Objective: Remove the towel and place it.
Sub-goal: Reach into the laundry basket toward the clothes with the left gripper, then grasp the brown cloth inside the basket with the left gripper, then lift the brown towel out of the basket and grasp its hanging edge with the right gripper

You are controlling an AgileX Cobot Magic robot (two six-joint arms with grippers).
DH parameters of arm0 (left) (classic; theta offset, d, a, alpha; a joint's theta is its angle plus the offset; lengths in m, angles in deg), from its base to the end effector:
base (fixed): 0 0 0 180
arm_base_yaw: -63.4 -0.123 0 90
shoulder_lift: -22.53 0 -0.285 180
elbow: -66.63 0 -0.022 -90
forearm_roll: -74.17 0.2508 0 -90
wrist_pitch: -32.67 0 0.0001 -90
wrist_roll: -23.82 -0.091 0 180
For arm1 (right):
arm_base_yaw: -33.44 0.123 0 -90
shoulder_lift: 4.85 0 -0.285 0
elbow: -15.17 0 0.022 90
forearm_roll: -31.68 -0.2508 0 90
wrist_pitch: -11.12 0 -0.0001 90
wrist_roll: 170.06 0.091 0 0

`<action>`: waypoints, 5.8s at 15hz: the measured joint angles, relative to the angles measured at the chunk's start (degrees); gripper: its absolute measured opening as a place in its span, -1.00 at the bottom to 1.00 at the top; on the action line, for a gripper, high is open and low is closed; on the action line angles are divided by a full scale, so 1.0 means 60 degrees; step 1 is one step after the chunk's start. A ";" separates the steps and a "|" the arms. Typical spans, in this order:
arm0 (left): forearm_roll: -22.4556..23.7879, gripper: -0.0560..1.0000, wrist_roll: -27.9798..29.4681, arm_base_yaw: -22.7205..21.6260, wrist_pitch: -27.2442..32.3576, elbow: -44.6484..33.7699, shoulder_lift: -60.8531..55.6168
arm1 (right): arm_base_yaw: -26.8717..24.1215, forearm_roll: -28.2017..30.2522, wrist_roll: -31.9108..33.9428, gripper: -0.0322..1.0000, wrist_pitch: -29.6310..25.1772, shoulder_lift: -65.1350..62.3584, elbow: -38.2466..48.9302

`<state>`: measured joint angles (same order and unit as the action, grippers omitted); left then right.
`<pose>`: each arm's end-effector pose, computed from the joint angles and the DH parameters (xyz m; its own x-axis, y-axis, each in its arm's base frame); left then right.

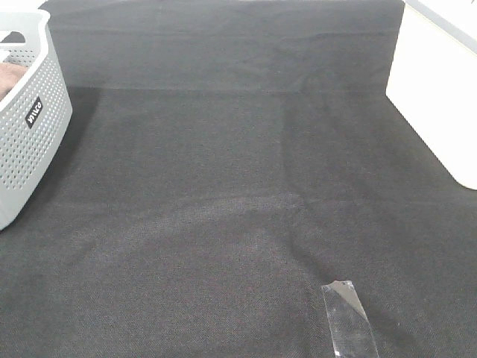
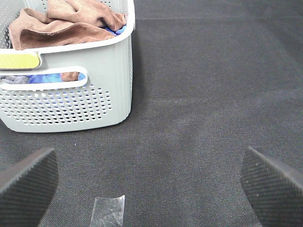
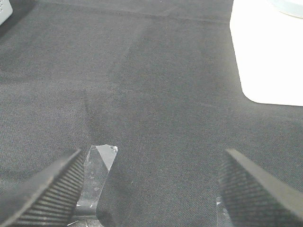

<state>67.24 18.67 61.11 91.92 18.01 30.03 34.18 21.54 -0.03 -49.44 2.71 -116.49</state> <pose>-0.0044 -0.0096 0.2797 -0.4235 0.0108 -0.9058 0.0658 0.9977 -0.0189 -0.0066 0.0139 0.2797 -0.4249 -0.0907 -0.9007 -0.1878 0.9822 -0.0103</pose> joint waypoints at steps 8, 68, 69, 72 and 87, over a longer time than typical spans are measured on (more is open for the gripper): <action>0.0000 0.98 0.0000 0.0000 0.0000 0.0000 0.0000 | 0.0000 0.0000 0.0000 0.51 0.0000 0.0000 0.0000; 0.4545 -0.86 -0.5338 -0.0191 -0.0382 1.2223 1.7246 | 0.0000 0.0000 0.0000 0.51 0.0000 0.0000 0.0000; 0.4460 -0.86 -0.5300 0.0048 -0.0372 1.2223 1.6921 | 0.0000 0.0000 0.0000 0.51 0.0000 0.0000 0.0000; 0.4259 -0.86 -0.4603 0.0879 0.0239 1.2223 1.6005 | 0.0000 -0.0010 0.0000 0.51 0.0000 0.0000 0.0000; 0.2960 -0.86 0.0191 0.4631 0.0993 1.3675 1.4868 | 0.0000 -1.0151 -0.9979 0.51 0.2683 0.6713 -0.0076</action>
<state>85.00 19.81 88.90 97.87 100.06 119.24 34.18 -39.36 -59.90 -33.34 42.98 -116.95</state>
